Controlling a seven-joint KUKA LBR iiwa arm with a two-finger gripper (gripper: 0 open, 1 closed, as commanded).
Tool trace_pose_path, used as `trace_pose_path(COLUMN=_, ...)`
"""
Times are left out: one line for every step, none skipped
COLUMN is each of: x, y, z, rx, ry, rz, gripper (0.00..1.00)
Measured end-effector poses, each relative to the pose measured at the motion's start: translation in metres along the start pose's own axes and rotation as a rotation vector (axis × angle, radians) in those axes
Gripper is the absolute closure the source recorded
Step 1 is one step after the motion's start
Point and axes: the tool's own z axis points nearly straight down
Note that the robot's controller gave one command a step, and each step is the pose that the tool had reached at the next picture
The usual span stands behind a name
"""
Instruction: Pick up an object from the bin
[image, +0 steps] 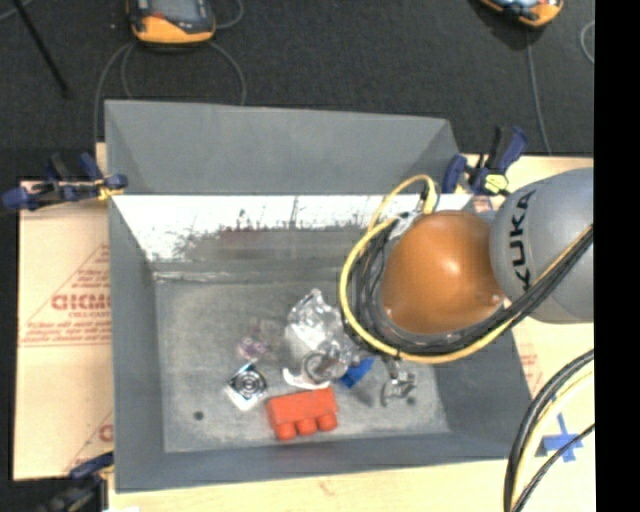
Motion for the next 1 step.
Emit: trace_pose_path(x=-0.0082, y=-0.0417, z=0.0257, rx=-0.003, ry=-0.004, rz=0.156, gripper=0.0)
